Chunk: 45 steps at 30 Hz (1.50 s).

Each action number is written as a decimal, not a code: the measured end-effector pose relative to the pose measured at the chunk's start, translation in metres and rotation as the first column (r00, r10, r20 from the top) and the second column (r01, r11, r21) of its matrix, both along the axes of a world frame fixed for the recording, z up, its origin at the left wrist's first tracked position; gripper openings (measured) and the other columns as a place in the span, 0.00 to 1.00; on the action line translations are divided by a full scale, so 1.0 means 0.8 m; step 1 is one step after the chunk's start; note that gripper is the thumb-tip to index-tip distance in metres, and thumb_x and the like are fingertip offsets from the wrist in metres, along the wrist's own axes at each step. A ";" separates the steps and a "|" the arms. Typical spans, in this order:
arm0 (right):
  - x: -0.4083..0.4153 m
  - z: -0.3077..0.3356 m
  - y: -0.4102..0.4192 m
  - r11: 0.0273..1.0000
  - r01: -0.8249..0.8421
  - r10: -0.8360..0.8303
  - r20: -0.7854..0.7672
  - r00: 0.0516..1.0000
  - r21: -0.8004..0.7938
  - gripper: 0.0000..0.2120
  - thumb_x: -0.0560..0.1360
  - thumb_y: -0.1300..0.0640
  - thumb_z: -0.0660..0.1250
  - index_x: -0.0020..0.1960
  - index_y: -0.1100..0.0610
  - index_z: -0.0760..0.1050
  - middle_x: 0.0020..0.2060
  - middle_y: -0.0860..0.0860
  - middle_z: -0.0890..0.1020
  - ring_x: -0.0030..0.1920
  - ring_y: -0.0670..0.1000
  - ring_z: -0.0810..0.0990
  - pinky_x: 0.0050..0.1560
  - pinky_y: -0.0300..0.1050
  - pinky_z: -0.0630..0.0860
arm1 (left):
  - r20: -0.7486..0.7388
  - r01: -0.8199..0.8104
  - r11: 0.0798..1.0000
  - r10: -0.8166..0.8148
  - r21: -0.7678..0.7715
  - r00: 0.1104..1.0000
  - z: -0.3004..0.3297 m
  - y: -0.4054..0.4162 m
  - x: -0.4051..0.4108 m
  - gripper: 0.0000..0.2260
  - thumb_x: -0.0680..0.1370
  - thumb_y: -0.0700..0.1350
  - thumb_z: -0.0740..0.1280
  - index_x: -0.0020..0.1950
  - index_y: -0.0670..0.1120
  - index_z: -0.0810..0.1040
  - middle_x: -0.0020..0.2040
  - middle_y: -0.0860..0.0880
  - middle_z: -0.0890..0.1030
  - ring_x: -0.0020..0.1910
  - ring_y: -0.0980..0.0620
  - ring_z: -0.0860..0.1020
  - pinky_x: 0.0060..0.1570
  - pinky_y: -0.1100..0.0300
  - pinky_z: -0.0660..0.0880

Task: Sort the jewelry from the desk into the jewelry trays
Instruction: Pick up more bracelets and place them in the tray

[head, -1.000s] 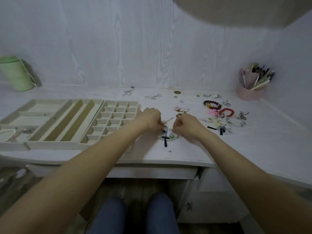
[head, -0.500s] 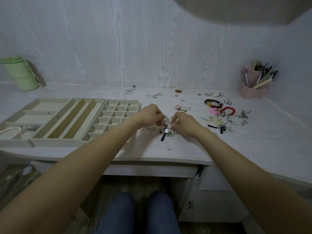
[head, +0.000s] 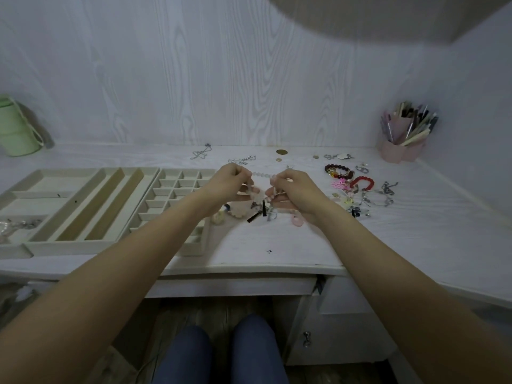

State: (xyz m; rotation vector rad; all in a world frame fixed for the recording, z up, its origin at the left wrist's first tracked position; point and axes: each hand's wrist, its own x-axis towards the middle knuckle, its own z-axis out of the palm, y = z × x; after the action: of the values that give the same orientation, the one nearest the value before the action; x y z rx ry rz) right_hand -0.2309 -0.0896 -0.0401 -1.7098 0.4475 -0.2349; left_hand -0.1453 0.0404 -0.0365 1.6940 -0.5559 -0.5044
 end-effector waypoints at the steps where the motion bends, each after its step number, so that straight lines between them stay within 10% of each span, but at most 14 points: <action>1: 0.001 0.002 0.002 0.999 0.000 -0.001 0.009 1.000 0.036 0.04 0.80 0.59 0.61 0.49 0.60 0.71 0.38 0.55 0.80 0.37 0.52 0.78 0.42 0.42 0.79 | -0.021 -0.003 1.000 0.003 -0.023 1.000 0.001 0.000 0.001 0.10 0.83 0.40 0.55 0.42 0.43 0.68 0.40 0.47 0.75 0.38 0.52 0.78 0.40 0.60 0.79; 14: 0.018 0.001 0.010 0.991 -0.020 0.015 0.034 0.999 0.134 0.17 0.73 0.71 0.67 0.60 0.63 0.71 0.53 0.63 0.78 0.49 0.55 0.79 0.61 0.48 0.75 | -0.234 -0.126 0.984 0.095 -0.123 0.968 0.015 0.008 0.010 0.09 0.83 0.37 0.53 0.48 0.35 0.70 0.45 0.34 0.76 0.40 0.46 0.79 0.37 0.57 0.82; 19: 0.022 0.005 0.013 0.981 -0.040 0.030 0.056 0.998 0.190 0.19 0.73 0.71 0.66 0.62 0.61 0.69 0.46 0.57 0.78 0.45 0.51 0.79 0.46 0.38 0.78 | -0.351 -0.166 0.963 0.083 -0.211 0.933 0.017 0.014 0.013 0.08 0.82 0.36 0.54 0.57 0.32 0.67 0.44 0.36 0.78 0.38 0.45 0.78 0.35 0.59 0.81; 32: 0.057 0.030 0.095 0.982 -0.182 0.189 0.186 0.964 -0.055 0.07 0.75 0.68 0.66 0.49 0.58 0.74 0.35 0.55 0.79 0.35 0.50 0.79 0.30 0.32 0.72 | 0.138 -0.144 0.988 0.151 -0.065 0.979 0.043 0.125 0.028 0.07 0.77 0.34 0.65 0.51 0.42 0.70 0.39 0.44 0.76 0.33 0.53 0.77 0.40 0.60 0.80; 45: 0.165 0.035 0.301 0.882 -0.446 0.467 0.164 0.869 -0.152 0.12 0.74 0.72 0.65 0.41 0.56 0.76 0.32 0.56 0.72 0.35 0.51 0.72 0.31 0.30 0.71 | 0.263 -0.397 0.917 0.373 0.044 0.890 0.056 0.347 0.086 0.05 0.76 0.33 0.65 0.45 0.43 0.74 0.38 0.44 0.77 0.34 0.51 0.77 0.36 0.65 0.77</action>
State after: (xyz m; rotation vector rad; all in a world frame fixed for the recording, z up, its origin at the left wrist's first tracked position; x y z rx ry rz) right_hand -0.0987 0.1512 -0.0124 -1.8259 -0.1286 -0.0799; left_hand -0.0766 0.3181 0.0082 1.9171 -0.3603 -0.0282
